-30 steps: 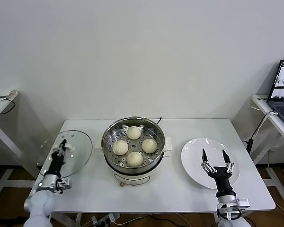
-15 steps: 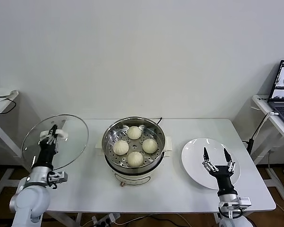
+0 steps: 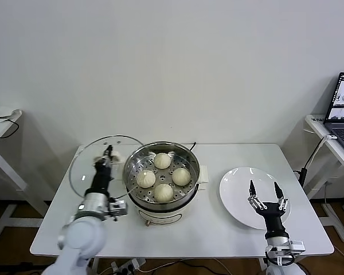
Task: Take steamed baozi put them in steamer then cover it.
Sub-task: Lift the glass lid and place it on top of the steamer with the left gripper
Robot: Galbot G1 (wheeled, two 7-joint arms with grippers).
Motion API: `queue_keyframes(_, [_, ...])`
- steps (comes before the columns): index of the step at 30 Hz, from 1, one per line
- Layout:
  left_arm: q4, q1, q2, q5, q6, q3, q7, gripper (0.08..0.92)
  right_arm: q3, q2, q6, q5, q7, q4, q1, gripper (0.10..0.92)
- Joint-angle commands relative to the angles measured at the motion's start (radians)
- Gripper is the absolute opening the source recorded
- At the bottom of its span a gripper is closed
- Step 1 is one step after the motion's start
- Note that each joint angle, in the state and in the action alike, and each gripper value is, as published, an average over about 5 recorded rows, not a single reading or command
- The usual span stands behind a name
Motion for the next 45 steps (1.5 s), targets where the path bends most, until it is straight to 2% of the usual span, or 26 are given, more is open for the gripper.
queue_keyframes(1, [0.038, -0.198, -0.059, 0.124, 0.236, 0.351, 0.092, 0.191, 0.004, 0.016, 0.004, -0.012, 0.000, -0.032, 0.006, 0.823])
queue_keyframes(12, [0.155, -0.231, -0.188, 0.236, 0.247, 0.407, 0.102, 0.191, 0.003, 0.020, 0.006, -0.024, -0.001, -0.057, 0.016, 0.823])
queue_keyframes(16, [0.176, -0.227, -0.215, 0.261, 0.241, 0.401, 0.100, 0.191, 0.000, 0.020, 0.007, -0.029, -0.002, -0.062, 0.016, 0.823])
queue_keyframes(31, [0.222, -0.205, -0.271, 0.299, 0.226, 0.391, 0.086, 0.191, -0.004, 0.022, 0.010, -0.041, -0.003, -0.067, 0.013, 0.823])
queue_keyframes(45, [0.254, -0.202, -0.279, 0.299, 0.211, 0.387, 0.069, 0.191, -0.004, 0.018, 0.011, -0.042, -0.006, -0.074, 0.019, 0.823])
